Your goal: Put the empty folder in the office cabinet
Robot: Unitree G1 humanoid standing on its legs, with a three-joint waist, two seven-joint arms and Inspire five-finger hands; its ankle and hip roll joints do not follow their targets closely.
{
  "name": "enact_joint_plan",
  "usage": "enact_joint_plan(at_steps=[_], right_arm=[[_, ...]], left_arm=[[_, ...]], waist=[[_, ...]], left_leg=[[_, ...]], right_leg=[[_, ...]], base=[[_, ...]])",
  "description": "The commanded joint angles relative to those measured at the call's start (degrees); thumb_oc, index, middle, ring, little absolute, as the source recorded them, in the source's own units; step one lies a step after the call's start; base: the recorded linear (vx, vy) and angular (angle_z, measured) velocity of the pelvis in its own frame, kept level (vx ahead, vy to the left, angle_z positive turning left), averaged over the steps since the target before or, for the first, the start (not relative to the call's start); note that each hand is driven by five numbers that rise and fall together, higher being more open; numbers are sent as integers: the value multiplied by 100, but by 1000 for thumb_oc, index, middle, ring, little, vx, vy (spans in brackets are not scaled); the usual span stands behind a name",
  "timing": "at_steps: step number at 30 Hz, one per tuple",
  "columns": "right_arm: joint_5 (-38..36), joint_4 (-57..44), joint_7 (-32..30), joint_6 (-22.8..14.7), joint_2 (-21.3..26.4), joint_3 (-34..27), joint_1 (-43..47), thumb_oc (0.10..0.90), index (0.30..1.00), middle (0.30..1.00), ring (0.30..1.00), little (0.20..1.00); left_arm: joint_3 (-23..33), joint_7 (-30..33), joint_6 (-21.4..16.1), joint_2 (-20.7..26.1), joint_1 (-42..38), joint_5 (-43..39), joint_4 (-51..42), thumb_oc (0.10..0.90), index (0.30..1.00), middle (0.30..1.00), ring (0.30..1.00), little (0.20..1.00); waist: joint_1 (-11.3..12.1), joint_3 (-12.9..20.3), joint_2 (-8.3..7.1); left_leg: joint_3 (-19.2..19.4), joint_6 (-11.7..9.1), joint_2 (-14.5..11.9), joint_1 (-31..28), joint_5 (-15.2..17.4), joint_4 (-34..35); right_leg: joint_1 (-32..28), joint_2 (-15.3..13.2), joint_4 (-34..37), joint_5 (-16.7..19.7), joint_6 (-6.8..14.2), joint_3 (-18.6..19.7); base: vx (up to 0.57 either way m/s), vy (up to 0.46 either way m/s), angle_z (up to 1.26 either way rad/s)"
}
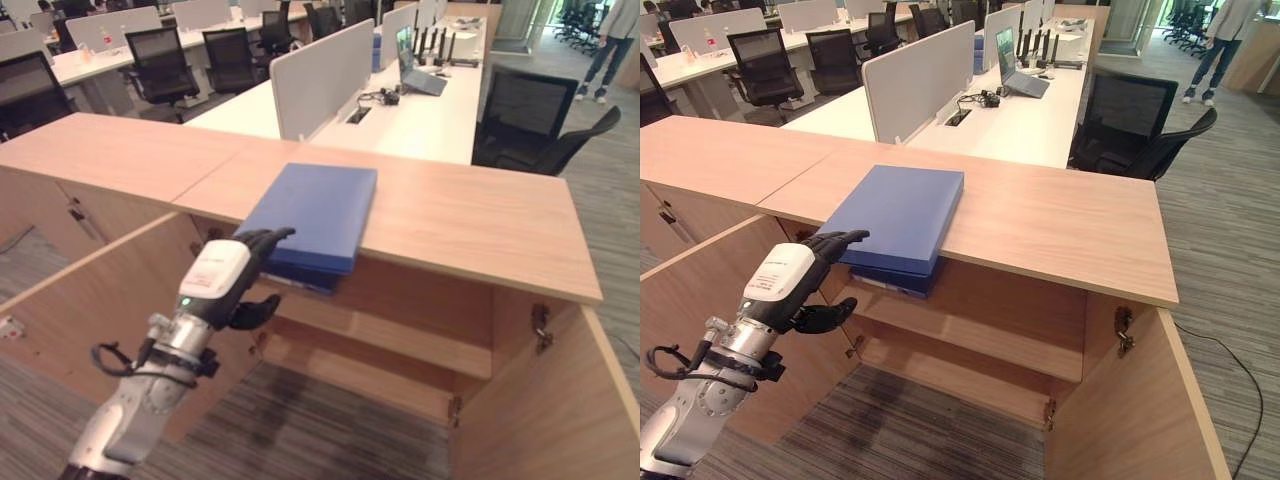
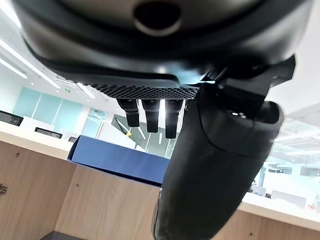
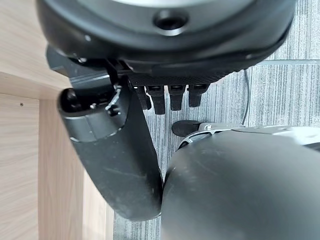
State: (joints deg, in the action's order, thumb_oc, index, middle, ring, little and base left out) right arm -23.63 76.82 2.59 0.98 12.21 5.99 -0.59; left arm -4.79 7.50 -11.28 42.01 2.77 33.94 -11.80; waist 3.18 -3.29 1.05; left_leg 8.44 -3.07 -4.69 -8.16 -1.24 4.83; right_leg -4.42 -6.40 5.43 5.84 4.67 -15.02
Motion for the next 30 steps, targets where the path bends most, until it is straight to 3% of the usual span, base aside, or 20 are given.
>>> enact_joint_plan(at_steps=[1, 6, 30], right_arm=[[52, 220, -62, -8, -32, 266, 182, 800, 900, 900, 900, 900], [63, 226, -123, -32, -21, 304, 203, 800, 900, 900, 900, 900], [104, 246, -223, -45, -6, 455, 235, 800, 900, 900, 900, 900]], left_arm=[[107, 757, -59, 323, -1008, 420, -295, 800, 900, 900, 900, 900], [-191, 941, 53, 303, -1392, 929, 22, 800, 900, 900, 900, 900], [-1124, 1205, 483, 189, -2556, 1720, 1122, 800, 900, 900, 900, 900]], waist=[[-119, 62, -246], [-188, 112, -245], [-338, 194, -229]], left_leg=[[-119, -277, -103, 25, 279, 17], [-82, -269, -99, -17, 311, 17], [-14, -262, -89, -135, 384, 17]], right_leg=[[-407, -197, -43, -437, 406, 64], [-411, -190, -43, -442, 411, 126], [-448, -182, -43, -470, 407, 218]], base=[[7, 5, -7], [7, 4, -4], [3, 0, -2]])
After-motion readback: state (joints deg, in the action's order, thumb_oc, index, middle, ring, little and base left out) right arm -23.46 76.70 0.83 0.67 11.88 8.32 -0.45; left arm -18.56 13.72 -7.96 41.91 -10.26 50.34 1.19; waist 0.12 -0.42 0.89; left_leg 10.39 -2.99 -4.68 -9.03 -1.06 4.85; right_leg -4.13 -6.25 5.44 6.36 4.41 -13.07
